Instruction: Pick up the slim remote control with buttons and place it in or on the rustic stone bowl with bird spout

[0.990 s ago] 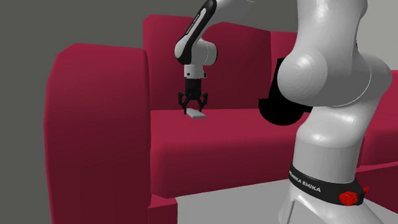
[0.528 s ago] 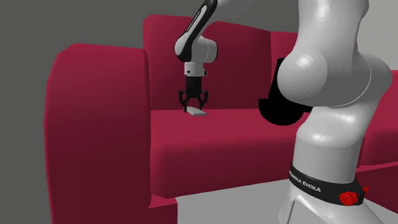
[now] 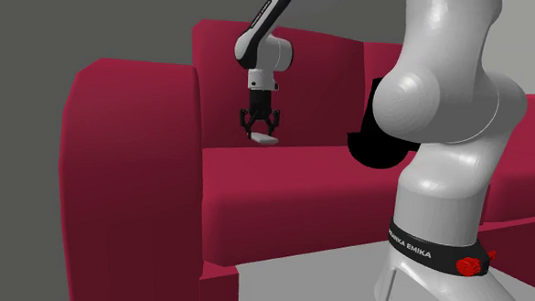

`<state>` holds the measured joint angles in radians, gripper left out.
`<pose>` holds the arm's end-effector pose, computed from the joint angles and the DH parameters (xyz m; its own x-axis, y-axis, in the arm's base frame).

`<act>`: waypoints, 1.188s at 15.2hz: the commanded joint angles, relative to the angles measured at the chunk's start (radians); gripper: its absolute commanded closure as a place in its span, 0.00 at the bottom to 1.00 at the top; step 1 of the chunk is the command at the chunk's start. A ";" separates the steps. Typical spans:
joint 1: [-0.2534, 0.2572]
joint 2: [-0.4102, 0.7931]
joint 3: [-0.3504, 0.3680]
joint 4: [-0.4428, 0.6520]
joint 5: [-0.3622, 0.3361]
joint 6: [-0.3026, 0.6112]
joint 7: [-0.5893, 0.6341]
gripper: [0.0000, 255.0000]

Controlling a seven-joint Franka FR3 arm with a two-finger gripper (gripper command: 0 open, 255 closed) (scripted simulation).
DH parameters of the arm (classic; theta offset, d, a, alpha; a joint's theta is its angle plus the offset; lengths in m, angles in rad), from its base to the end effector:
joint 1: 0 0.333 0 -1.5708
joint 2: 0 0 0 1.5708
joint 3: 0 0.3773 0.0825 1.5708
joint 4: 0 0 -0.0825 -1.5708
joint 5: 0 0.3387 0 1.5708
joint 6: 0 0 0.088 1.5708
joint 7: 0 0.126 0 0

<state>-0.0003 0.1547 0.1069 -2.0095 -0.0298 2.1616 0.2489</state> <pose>0.5515 0.0548 0.4463 0.9920 -0.1266 0.0004 -0.1266 -0.9919 0.0084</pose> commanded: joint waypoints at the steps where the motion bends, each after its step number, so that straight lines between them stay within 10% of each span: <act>1: 0.000 -0.015 0.001 0.011 0.002 -0.026 0.000 1.00; 18: -0.001 -0.083 0.002 0.159 0.013 -0.242 -0.009 1.00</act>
<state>-0.0013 0.0721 0.1087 -1.8630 -0.0173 1.9330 0.2404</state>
